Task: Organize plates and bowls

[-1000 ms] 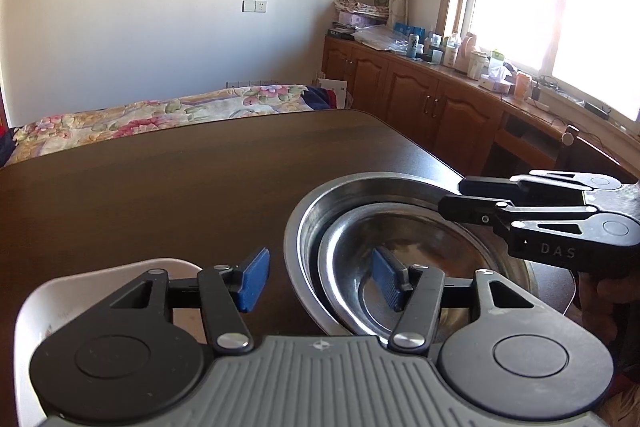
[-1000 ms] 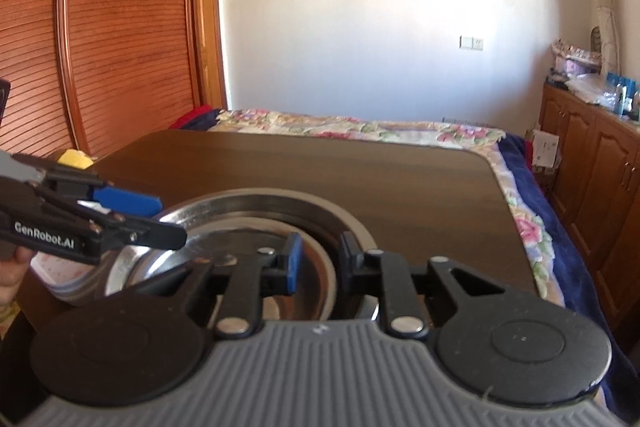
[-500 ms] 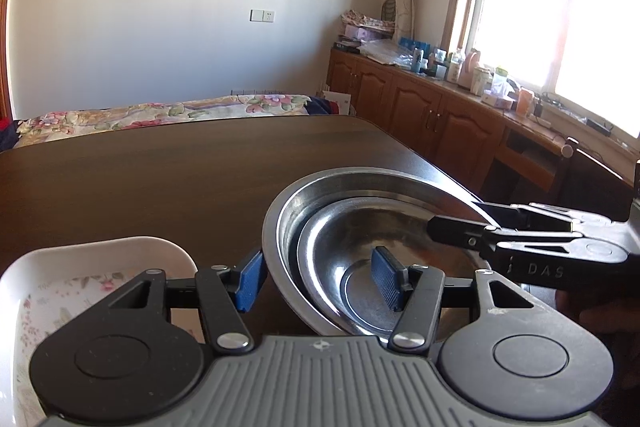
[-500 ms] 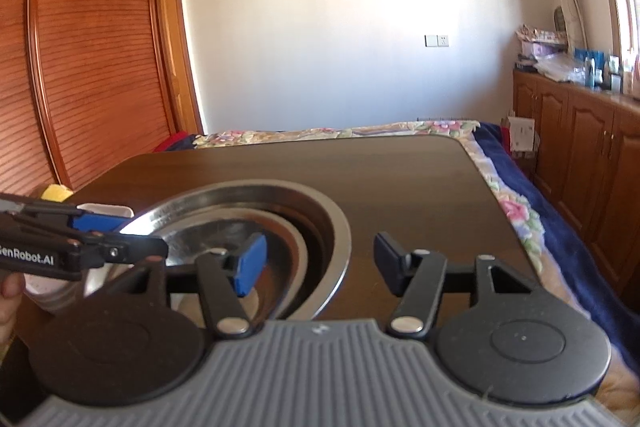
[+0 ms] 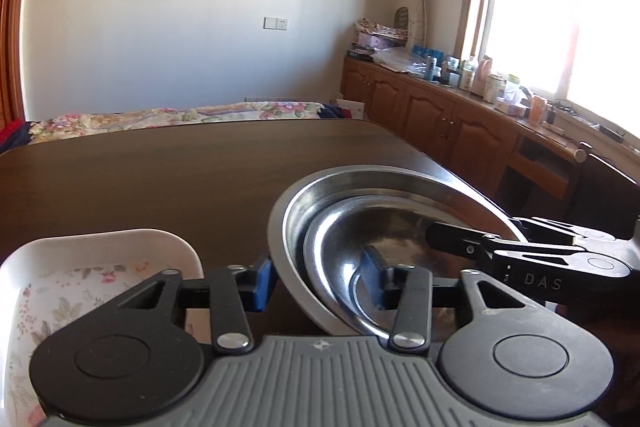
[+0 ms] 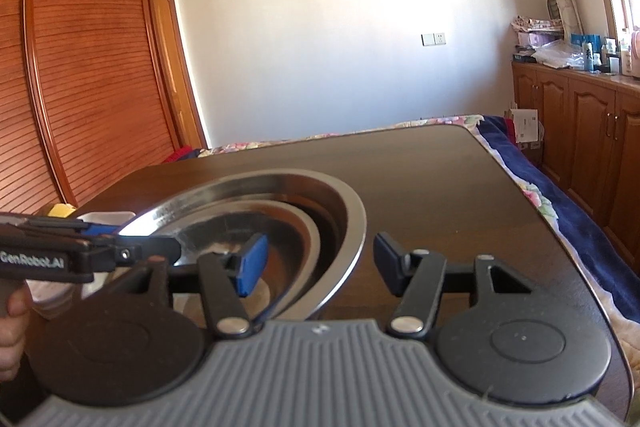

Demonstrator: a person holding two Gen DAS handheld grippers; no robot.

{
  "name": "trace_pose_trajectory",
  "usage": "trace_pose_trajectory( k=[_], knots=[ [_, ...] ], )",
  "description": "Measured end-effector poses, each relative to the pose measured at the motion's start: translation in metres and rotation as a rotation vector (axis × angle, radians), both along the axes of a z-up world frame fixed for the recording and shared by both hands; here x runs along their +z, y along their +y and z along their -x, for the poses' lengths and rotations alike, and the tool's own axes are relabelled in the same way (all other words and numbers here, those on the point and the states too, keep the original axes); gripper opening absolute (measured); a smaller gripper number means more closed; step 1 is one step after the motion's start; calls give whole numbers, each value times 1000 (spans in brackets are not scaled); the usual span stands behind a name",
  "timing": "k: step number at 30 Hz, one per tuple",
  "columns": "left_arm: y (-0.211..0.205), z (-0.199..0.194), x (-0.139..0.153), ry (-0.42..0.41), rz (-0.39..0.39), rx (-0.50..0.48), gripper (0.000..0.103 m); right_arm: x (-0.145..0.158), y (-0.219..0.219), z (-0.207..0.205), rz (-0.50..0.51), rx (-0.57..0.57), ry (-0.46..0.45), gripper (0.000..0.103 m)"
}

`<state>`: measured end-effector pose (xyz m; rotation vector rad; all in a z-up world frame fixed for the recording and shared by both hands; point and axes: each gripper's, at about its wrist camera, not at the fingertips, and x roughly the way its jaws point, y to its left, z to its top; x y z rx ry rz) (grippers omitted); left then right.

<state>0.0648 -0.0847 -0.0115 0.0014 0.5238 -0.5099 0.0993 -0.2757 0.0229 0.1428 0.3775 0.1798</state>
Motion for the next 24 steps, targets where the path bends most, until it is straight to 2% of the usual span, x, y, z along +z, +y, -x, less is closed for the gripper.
trace_pose_trajectory(
  k=[4,11,24],
  knots=[
    [2,-1,-2,-4,-4,10,38,-1,3,3,13,5,-8,48],
    [-4,3,-4,-12,-18,-1,36,-3,6,7,27,5,-25,37],
    [10,5,0,-21,21,0,36,4,6,11,3,-15,-35,32]
  ],
)
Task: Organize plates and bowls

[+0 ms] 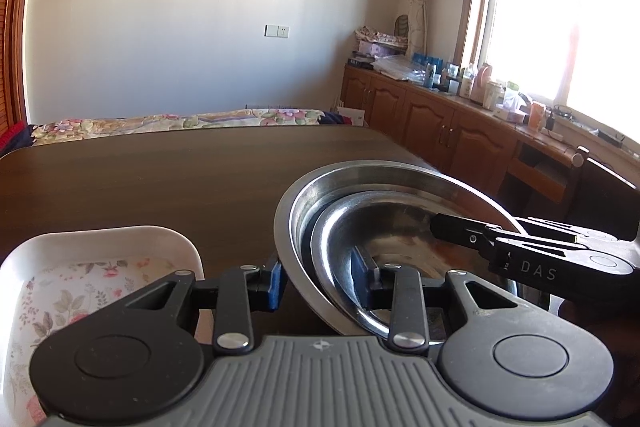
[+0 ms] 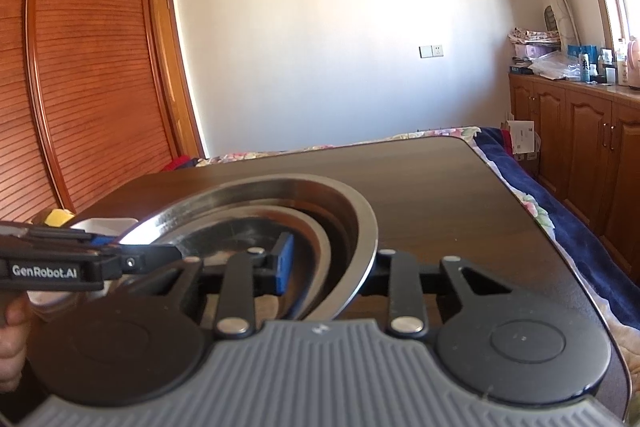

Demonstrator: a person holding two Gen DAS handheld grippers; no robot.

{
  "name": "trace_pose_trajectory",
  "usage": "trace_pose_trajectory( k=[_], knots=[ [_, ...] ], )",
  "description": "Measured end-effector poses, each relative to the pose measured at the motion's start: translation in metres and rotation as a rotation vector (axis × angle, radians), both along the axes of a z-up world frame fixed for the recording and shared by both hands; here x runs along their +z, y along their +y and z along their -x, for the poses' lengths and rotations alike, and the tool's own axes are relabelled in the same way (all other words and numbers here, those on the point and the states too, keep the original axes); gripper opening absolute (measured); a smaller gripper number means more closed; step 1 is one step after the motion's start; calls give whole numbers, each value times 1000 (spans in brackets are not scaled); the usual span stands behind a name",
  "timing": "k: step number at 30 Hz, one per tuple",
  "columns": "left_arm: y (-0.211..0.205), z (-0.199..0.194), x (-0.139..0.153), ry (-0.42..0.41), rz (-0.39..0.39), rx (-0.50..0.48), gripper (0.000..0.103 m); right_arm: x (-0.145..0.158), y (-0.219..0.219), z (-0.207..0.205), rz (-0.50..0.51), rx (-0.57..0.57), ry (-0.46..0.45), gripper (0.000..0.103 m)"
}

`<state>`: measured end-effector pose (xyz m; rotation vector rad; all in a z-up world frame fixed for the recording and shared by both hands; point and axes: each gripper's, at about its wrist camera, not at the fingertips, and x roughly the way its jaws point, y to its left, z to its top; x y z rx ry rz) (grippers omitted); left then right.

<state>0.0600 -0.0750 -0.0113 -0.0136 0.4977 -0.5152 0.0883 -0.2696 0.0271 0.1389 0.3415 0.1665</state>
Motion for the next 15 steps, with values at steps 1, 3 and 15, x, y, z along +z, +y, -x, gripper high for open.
trace_pose_trajectory(
  k=[1,3,15],
  knots=[
    [1,1,2,-4,4,-2,36,1,-1,1,0,0,-3,32],
    [4,5,6,-15,3,-3,36,5,0,4,-5,-4,-10,32],
    [44,13,39,-64,33,27,36,30,23,0,-10,21,-35,32]
  ],
)
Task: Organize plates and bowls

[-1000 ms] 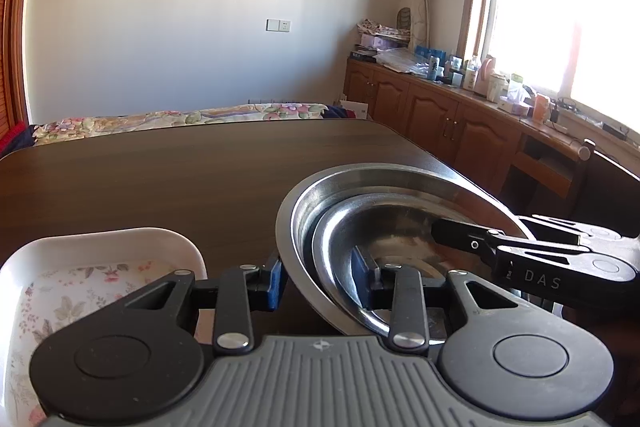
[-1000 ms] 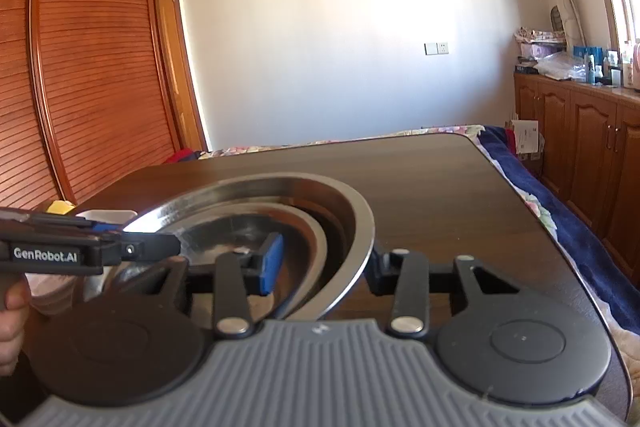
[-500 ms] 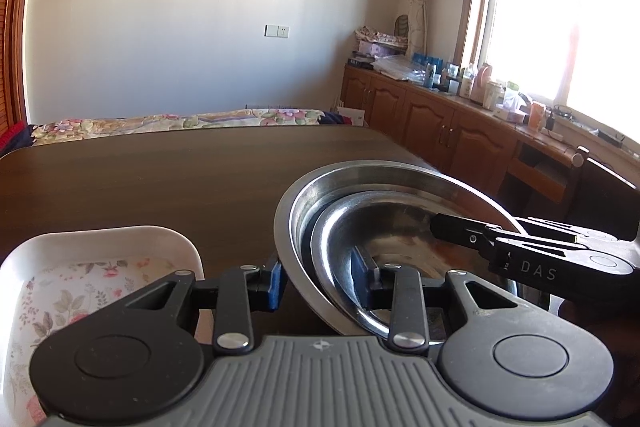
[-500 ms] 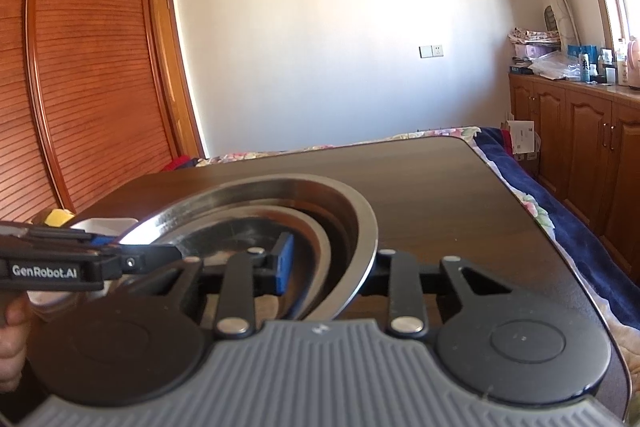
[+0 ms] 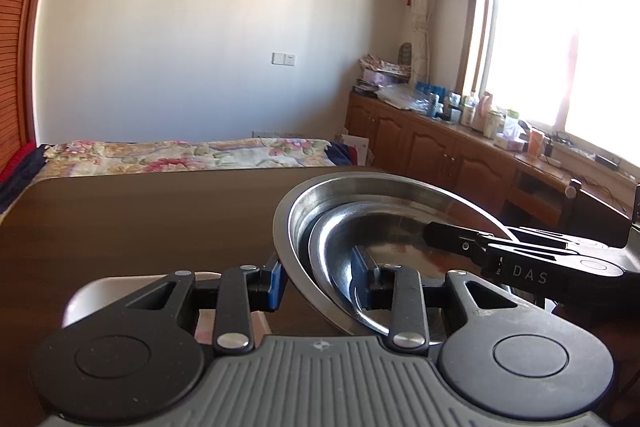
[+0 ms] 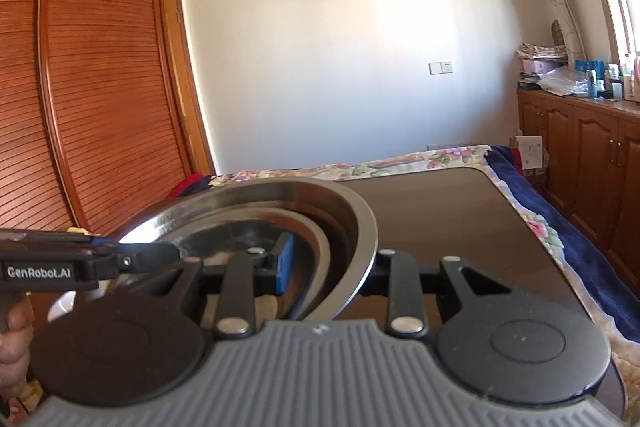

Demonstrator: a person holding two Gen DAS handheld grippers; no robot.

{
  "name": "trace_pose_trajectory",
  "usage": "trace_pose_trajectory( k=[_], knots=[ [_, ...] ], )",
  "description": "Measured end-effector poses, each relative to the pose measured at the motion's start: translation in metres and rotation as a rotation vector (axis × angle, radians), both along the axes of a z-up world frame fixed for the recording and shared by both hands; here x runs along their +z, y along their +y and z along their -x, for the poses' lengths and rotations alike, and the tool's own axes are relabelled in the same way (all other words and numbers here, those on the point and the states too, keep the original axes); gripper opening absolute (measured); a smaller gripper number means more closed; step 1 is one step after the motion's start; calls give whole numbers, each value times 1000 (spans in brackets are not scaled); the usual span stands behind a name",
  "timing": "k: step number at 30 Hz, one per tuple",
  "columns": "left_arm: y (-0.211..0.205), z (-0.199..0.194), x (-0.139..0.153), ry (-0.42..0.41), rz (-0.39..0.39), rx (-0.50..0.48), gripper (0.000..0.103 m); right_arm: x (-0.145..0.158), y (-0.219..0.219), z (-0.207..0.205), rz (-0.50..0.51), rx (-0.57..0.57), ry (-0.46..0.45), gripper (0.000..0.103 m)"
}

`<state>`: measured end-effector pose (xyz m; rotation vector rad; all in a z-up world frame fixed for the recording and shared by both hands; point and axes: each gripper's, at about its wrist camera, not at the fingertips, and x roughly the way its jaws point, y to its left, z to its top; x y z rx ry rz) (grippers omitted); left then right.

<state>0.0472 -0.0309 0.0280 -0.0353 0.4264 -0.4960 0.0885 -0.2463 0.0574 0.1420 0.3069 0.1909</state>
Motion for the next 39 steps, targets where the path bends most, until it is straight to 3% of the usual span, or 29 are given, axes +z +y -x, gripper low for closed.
trace_pose_trajectory(
  k=[26,39],
  knots=[
    [83,4,7,-5,-52,167,36,-1,81,-23,22,188,56,32],
    [90,6,-3,33,-67,226,36,-6,100,-25,27,250,85,32]
  ],
)
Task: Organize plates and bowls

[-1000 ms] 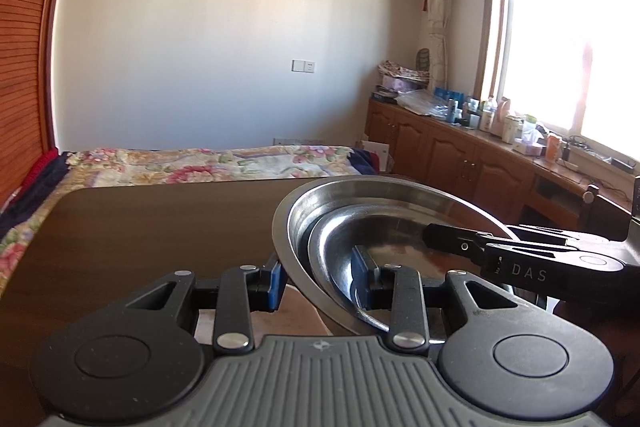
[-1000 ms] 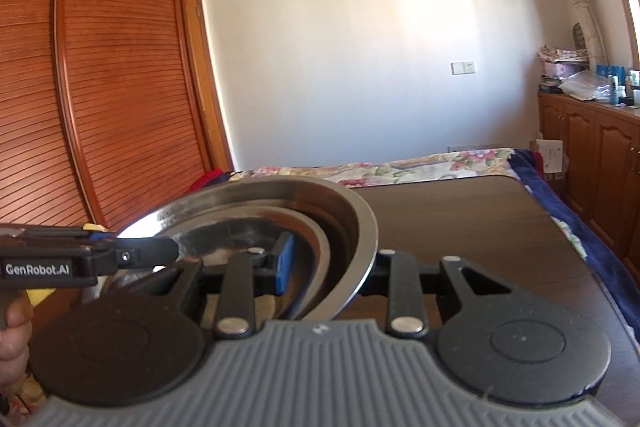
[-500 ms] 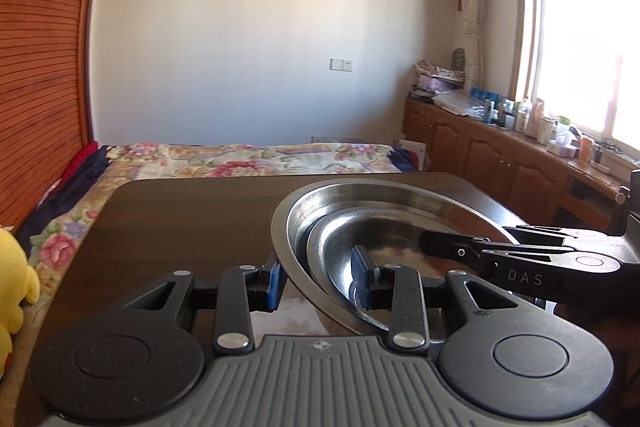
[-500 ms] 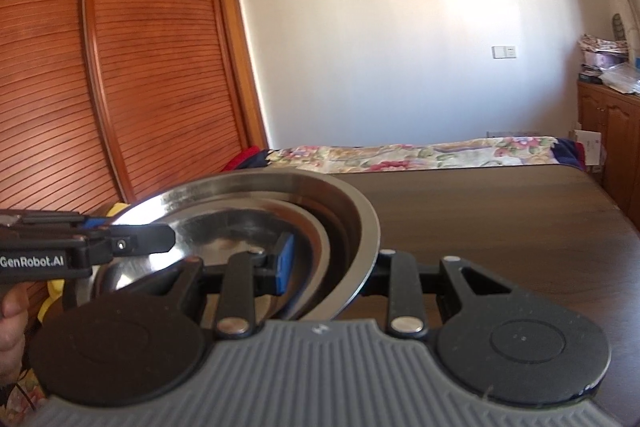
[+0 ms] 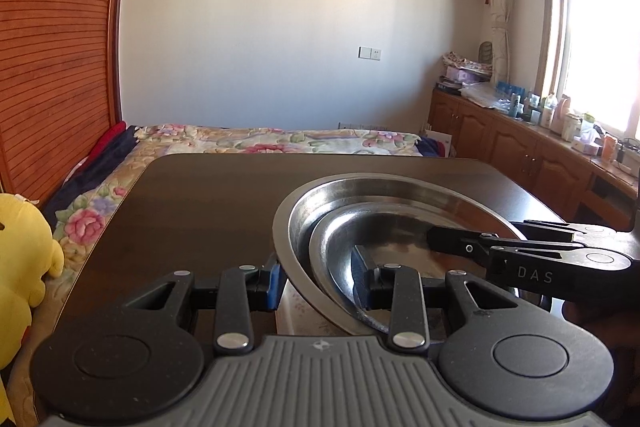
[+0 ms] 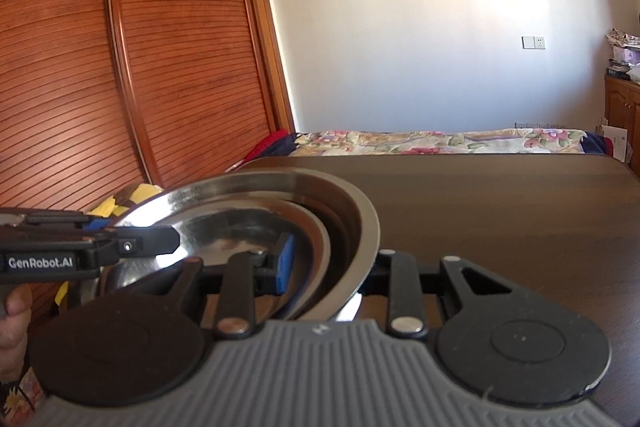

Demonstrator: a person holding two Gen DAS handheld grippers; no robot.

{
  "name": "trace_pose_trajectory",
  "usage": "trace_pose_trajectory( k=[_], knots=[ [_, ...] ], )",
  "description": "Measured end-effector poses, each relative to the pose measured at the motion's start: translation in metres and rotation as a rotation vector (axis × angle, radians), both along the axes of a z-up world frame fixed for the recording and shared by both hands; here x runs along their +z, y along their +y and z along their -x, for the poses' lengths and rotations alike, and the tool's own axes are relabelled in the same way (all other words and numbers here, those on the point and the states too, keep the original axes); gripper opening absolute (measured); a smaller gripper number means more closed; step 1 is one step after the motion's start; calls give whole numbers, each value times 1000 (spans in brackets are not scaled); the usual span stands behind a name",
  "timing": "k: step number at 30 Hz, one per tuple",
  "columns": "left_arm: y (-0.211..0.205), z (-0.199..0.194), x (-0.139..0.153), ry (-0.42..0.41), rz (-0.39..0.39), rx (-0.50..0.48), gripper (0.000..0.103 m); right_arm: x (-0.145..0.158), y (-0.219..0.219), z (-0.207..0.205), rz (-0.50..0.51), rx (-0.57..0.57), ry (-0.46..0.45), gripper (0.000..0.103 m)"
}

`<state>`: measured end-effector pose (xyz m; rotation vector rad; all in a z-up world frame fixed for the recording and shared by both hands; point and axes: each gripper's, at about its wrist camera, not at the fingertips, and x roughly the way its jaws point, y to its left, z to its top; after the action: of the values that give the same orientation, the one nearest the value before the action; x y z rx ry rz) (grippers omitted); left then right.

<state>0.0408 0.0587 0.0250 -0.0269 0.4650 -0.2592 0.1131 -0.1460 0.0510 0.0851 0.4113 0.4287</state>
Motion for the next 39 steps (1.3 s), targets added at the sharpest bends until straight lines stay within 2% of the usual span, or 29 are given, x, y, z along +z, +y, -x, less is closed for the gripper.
trace_pose_trajectory(
  k=[14,26,28,30,32,34,37,39],
  knots=[
    [5,-6,-16,42,1,15,36,-7,8,-1,11,3,24,32],
    [1,-3,-19,22,-12,20,37,-11,10,0,22,6,10,34],
    [0,-2,-20,18,-12,24,43,-12,10,1,19,7,8,35],
    [1,-3,-20,19,-2,32,51,-12,9,0,15,17,13,42],
    [2,-2,-19,16,2,43,59,-11,7,1,23,8,7,54],
    [2,-2,-17,15,2,49,61,-8,5,3,26,-7,-7,57],
    [3,-1,-13,9,0,55,73,-3,-2,6,28,-30,-18,59],
    [3,2,-9,-7,0,58,77,1,-8,9,30,-52,-27,61]
  ],
)
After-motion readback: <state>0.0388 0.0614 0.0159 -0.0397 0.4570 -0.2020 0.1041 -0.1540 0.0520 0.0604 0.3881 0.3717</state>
